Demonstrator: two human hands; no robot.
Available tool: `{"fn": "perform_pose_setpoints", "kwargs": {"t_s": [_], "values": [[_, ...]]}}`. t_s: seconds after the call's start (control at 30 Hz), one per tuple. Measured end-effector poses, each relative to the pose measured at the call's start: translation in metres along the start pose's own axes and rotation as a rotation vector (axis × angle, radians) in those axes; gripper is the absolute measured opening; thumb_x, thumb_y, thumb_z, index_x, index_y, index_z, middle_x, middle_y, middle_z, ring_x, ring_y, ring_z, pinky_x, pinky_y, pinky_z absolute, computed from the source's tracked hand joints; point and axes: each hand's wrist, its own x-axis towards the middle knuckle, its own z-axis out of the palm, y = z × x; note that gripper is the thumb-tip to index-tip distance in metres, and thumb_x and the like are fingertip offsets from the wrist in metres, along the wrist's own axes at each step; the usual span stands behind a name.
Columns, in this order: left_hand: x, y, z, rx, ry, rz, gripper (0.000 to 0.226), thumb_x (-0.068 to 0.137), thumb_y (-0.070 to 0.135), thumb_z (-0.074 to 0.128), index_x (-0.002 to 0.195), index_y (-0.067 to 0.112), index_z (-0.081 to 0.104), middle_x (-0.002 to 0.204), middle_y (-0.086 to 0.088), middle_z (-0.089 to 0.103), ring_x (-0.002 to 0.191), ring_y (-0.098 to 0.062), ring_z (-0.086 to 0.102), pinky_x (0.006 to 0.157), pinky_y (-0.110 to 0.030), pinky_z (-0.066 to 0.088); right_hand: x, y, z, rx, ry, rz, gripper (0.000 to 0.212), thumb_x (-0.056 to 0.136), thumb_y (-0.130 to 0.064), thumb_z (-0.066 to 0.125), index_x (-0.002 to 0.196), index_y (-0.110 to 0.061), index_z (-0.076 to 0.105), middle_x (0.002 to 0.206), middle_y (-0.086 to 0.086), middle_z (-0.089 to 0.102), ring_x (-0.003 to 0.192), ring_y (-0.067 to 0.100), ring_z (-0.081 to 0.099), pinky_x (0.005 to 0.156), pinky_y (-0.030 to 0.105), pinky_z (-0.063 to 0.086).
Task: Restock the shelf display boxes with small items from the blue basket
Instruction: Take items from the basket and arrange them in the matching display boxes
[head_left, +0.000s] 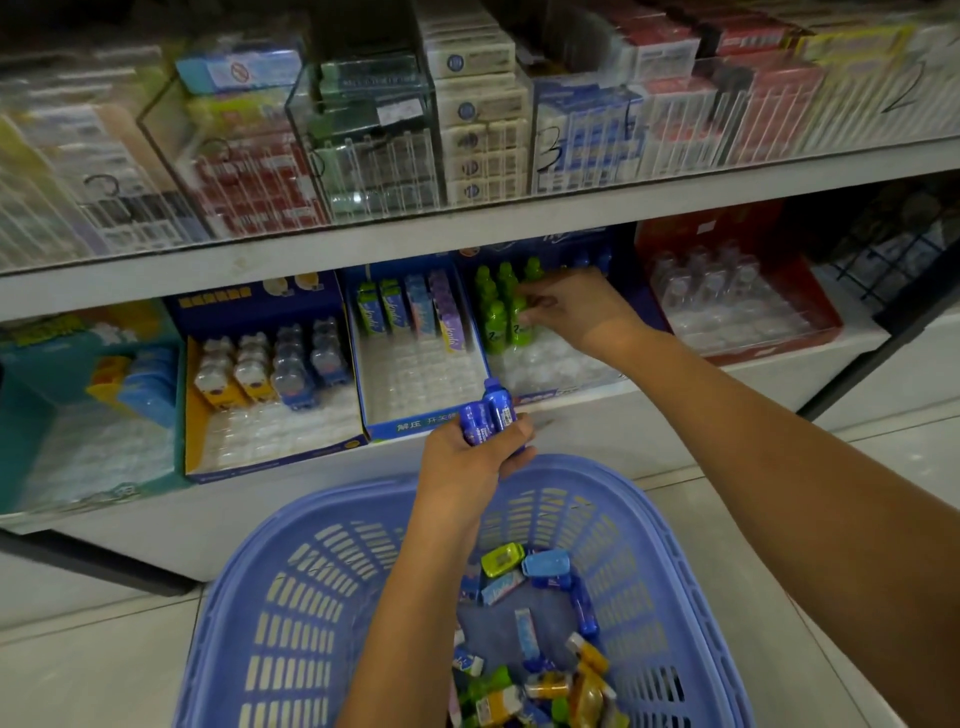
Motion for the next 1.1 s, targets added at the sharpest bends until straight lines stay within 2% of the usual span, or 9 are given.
{"fn": "perform_pose_setpoints", "kwargs": {"t_s": [0.23, 0.37, 0.43, 0.5, 0.57, 0.67, 0.73, 0.87, 1.1], "values": [[-0.009, 0.005, 0.0, -0.012, -0.042, 0.051, 0.022, 0.081, 0.009, 0.071, 0.101, 0.003, 0.066, 0.094, -0.01, 0.073, 0.082, -0.013, 0.072, 0.066, -0.018, 0.056, -0.004, -0.006, -0.006, 0.086, -0.031, 0.089, 0.043, 0.08, -0.019, 0.073, 0.121, -0.008, 0.063, 0.119, 0.01, 0.066, 0.105, 0.015, 0.062, 0.087, 0.011, 0.041], [-0.015, 0.005, 0.001, 0.039, -0.02, 0.108, 0.015, 0.078, 0.011, 0.075, 0.09, 0.014, 0.068, 0.083, -0.009, 0.071, 0.075, -0.017, 0.07, 0.063, -0.019, 0.055, -0.028, -0.027, -0.02, 0.304, 0.089, 0.12, 0.029, 0.081, -0.016, 0.073, 0.107, -0.007, 0.066, 0.092, 0.002, 0.067, 0.076, 0.011, 0.062, 0.067, 0.011, 0.046], [-0.016, 0.004, 0.004, 0.164, 0.039, 0.168, 0.014, 0.075, 0.015, 0.078, 0.082, 0.02, 0.067, 0.079, -0.013, 0.067, 0.069, -0.018, 0.064, 0.063, -0.025, 0.057, -0.051, -0.038, -0.032, 0.488, -0.096, 0.11, 0.019, 0.081, -0.018, 0.072, 0.098, -0.011, 0.068, 0.08, 0.0, 0.069, 0.066, 0.011, 0.065, 0.065, 0.019, 0.052], [-0.017, 0.003, 0.007, 0.335, 0.096, 0.247, 0.018, 0.072, 0.022, 0.081, 0.078, 0.02, 0.064, 0.073, -0.015, 0.062, 0.064, -0.017, 0.056, 0.065, -0.035, 0.054, -0.073, -0.045, -0.04, 0.547, -0.351, 0.11, 0.023, 0.08, -0.022, 0.071, 0.101, -0.014, 0.069, 0.084, 0.001, 0.072, 0.069, 0.011, 0.067, 0.067, 0.02, 0.055], [-0.018, 0.004, 0.013, 0.444, 0.127, 0.332, 0.025, 0.069, 0.026, 0.083, 0.076, 0.02, 0.06, 0.064, -0.002, 0.055, 0.055, -0.008, 0.046, 0.058, -0.027, 0.046, -0.087, -0.047, -0.043, 0.508, -0.452, 0.089, 0.026, 0.08, -0.018, 0.072, 0.105, -0.012, 0.07, 0.093, 0.005, 0.072, 0.072, 0.01, 0.067, 0.07, 0.019, 0.056], [-0.019, 0.004, 0.021, 0.468, 0.117, 0.37, 0.027, 0.069, 0.028, 0.083, 0.08, 0.017, 0.06, 0.069, -0.007, 0.059, 0.058, -0.014, 0.051, 0.058, -0.024, 0.048, -0.096, -0.044, -0.049, 0.492, -0.399, 0.066, 0.025, 0.078, -0.013, 0.074, 0.103, -0.012, 0.072, 0.089, 0.003, 0.073, 0.073, 0.008, 0.068, 0.07, 0.016, 0.055], [-0.021, 0.006, 0.023, 0.311, 0.032, 0.288, 0.018, 0.075, 0.022, 0.078, 0.085, 0.014, 0.065, 0.081, -0.017, 0.067, 0.073, -0.026, 0.066, 0.064, -0.03, 0.058, -0.1, -0.036, -0.06, 0.516, -0.419, 0.018, 0.029, 0.078, -0.009, 0.073, 0.106, -0.015, 0.071, 0.092, -0.004, 0.074, 0.084, 0.007, 0.069, 0.074, 0.013, 0.052], [-0.024, 0.008, 0.025, -0.072, -0.242, 0.082, 0.022, 0.077, 0.015, 0.07, 0.098, 0.009, 0.067, 0.089, -0.005, 0.075, 0.083, -0.018, 0.073, 0.066, -0.019, 0.055, -0.105, -0.019, -0.079, 0.627, -0.443, -0.056, 0.038, 0.079, 0.002, 0.067, 0.112, -0.016, 0.066, 0.113, 0.0, 0.07, 0.106, 0.017, 0.065, 0.086, 0.019, 0.051], [-0.008, 0.003, 0.059, 0.145, 0.101, 0.344, 0.021, 0.071, 0.012, 0.081, 0.083, 0.026, 0.069, 0.072, 0.005, 0.067, 0.066, -0.012, 0.058, 0.069, -0.028, 0.056, -0.104, -0.004, -0.085, 0.794, -0.222, 0.207, 0.018, 0.087, -0.006, 0.062, 0.104, -0.009, 0.068, 0.097, 0.014, 0.073, 0.085, 0.02, 0.072, 0.075, 0.023, 0.058]]}}
